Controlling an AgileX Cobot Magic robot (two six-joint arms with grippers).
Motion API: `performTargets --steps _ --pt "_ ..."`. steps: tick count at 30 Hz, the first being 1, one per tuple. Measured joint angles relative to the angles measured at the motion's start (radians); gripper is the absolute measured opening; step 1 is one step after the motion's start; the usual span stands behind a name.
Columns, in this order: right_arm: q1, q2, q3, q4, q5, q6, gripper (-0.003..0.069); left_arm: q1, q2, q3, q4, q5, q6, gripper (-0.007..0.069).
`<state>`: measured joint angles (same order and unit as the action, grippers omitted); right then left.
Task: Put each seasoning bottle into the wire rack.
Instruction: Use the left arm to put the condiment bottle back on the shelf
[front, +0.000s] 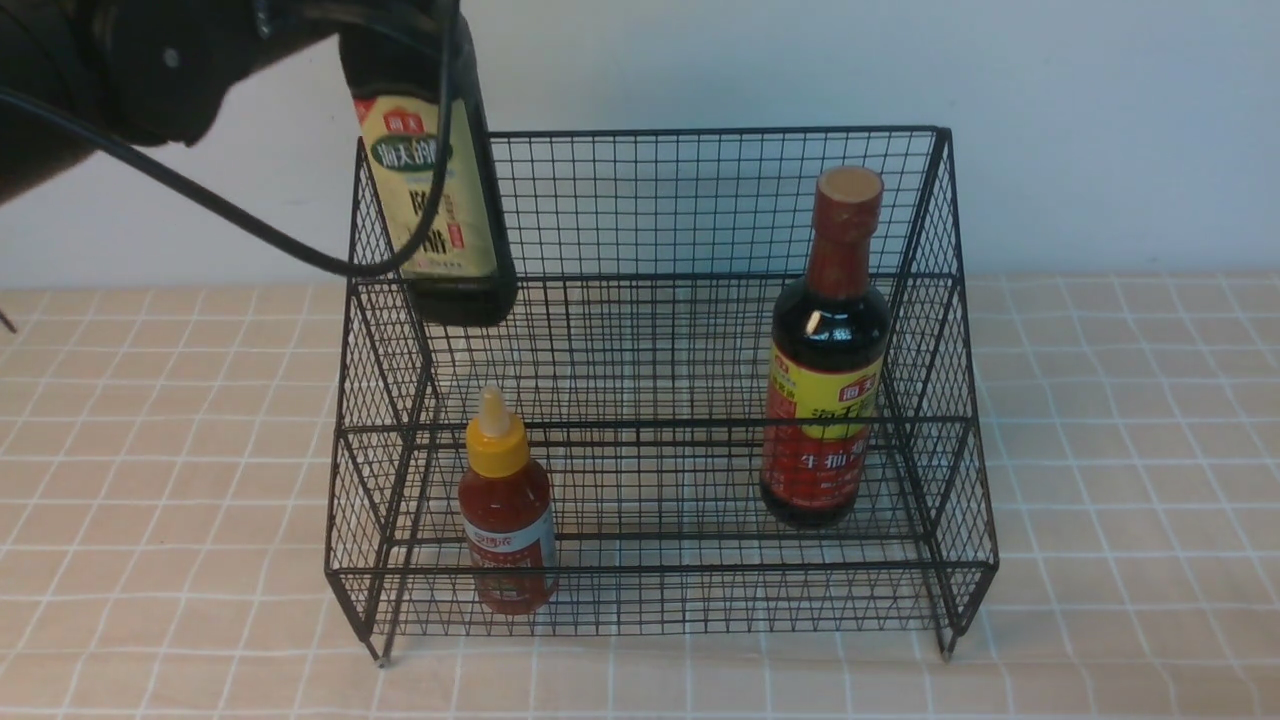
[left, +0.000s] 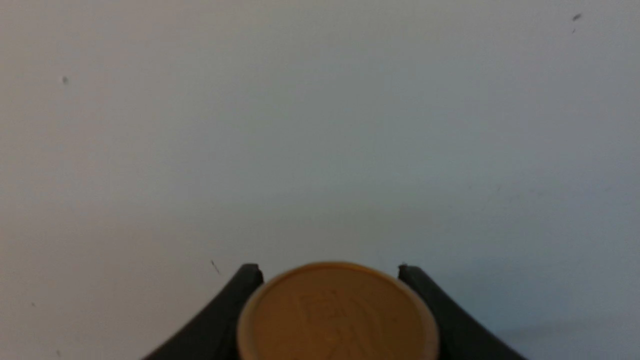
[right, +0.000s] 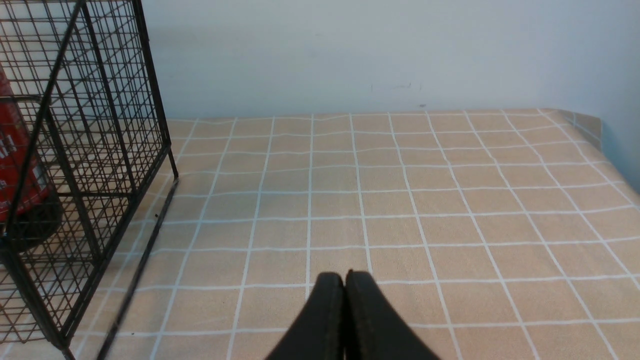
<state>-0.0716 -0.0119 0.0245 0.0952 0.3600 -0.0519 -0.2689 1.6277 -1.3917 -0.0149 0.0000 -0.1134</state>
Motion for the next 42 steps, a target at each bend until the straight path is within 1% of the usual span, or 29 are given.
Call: performTargets --steps 2,10,11,13,17,25,33,36,41,42 --pt "0.000 0.000 0.000 0.000 0.000 0.000 -0.0015 0.000 0.013 0.000 -0.001 0.009 0.000 0.0302" --pt "0.000 0.000 0.000 0.000 0.000 0.000 -0.0015 0.000 0.037 0.000 0.004 0.181 0.001 0.0302" --pt "0.000 0.000 0.000 0.000 0.000 0.000 -0.0015 0.000 0.037 0.000 0.004 0.181 0.001 0.0302" --pt "0.000 0.000 0.000 0.000 0.000 0.000 -0.0015 -0.001 0.037 0.000 0.004 0.236 0.002 0.0302" --pt "0.000 0.000 0.000 0.000 0.000 0.000 -0.0015 -0.001 0.037 0.000 0.005 0.293 0.002 0.0302" --pt "0.000 0.000 0.000 0.000 0.000 0.000 -0.0015 -0.001 0.037 0.000 0.006 0.335 0.002 0.0302" --pt "0.000 0.000 0.000 0.000 0.000 0.000 -0.0015 -0.002 0.051 -0.005 0.003 0.335 0.003 0.0302" --pt "0.000 0.000 0.000 0.000 0.000 0.000 -0.0015 -0.002 0.051 -0.005 0.003 0.338 0.003 0.0313" --pt "0.000 0.000 0.000 0.000 0.000 0.000 -0.0015 -0.002 0.024 -0.005 0.002 0.367 0.002 0.0407" --pt "0.000 0.000 0.000 0.000 0.000 0.000 -0.0015 -0.002 0.024 -0.005 0.002 0.367 0.002 0.0407"
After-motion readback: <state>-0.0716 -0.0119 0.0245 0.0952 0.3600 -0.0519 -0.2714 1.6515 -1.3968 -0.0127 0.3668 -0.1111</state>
